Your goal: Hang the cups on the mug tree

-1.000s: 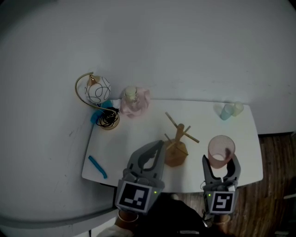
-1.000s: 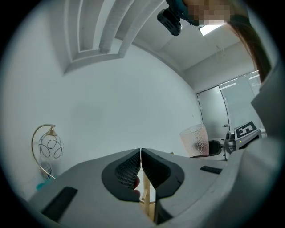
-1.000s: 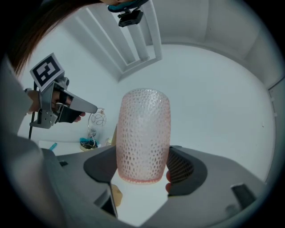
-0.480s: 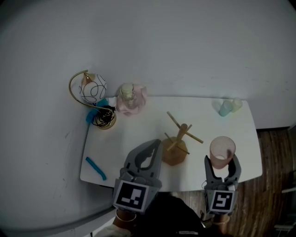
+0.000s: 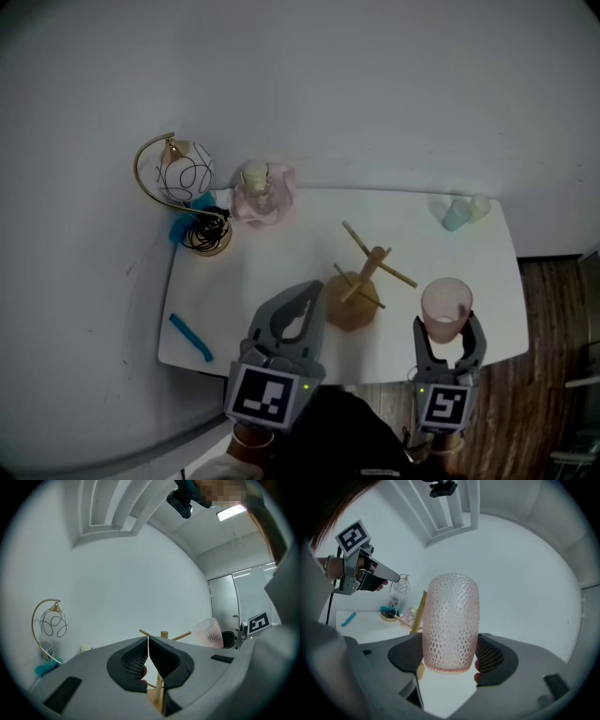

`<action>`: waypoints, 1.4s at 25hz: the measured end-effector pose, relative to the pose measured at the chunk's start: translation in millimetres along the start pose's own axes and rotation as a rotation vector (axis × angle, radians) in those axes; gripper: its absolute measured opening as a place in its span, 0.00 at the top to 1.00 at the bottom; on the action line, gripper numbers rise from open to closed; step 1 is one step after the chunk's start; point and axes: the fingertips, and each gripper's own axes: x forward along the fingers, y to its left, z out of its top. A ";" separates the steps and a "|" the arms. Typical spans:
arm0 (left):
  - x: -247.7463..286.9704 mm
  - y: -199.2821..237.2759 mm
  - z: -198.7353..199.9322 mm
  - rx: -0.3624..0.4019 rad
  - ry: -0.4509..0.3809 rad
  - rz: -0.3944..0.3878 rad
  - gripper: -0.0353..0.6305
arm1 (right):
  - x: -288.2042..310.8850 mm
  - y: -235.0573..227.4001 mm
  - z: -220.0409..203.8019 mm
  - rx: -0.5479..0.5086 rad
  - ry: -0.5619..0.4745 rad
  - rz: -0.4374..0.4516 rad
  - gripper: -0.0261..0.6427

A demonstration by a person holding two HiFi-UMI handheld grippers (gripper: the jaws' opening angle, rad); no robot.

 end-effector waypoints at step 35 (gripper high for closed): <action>-14.3 17.8 -6.6 -0.040 -0.018 0.032 0.94 | 15.1 9.6 8.7 -0.334 0.119 0.049 0.46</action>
